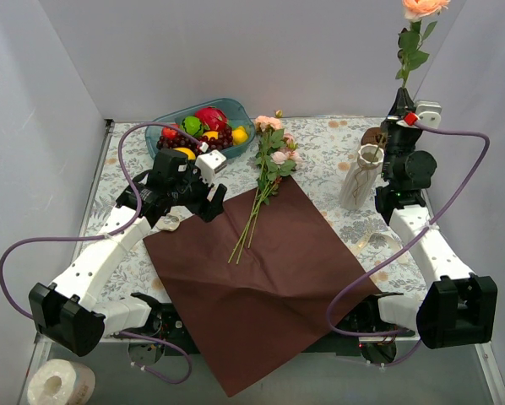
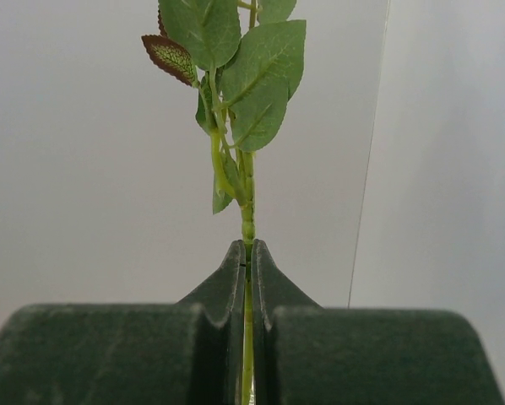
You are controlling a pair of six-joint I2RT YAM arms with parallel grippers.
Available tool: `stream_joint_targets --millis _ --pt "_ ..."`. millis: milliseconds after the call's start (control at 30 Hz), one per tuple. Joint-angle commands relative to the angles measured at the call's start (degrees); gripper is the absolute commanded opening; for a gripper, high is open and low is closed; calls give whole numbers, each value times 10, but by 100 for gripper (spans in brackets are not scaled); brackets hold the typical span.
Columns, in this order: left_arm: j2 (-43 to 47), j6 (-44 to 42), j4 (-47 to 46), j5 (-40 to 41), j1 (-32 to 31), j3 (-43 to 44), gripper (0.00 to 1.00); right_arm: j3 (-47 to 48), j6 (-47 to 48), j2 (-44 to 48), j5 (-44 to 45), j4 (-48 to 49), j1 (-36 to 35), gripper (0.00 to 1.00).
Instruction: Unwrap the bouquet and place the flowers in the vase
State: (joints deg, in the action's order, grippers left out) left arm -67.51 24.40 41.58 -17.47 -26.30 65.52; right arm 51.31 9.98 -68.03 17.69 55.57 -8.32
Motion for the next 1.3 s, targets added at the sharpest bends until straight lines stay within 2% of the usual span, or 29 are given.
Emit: stream_joint_targets --millis 0,767,1267 --pt "11 -8 -12 -7 4 -9 71 44 -21 -9 -13 49 3 1" --pt "16 -9 -16 -10 5 -12 71 45 28 -37 -10 85 2 1" --pt "11 -4 -15 -21 9 -9 71 -73 26 -28 12 139 -7 1"
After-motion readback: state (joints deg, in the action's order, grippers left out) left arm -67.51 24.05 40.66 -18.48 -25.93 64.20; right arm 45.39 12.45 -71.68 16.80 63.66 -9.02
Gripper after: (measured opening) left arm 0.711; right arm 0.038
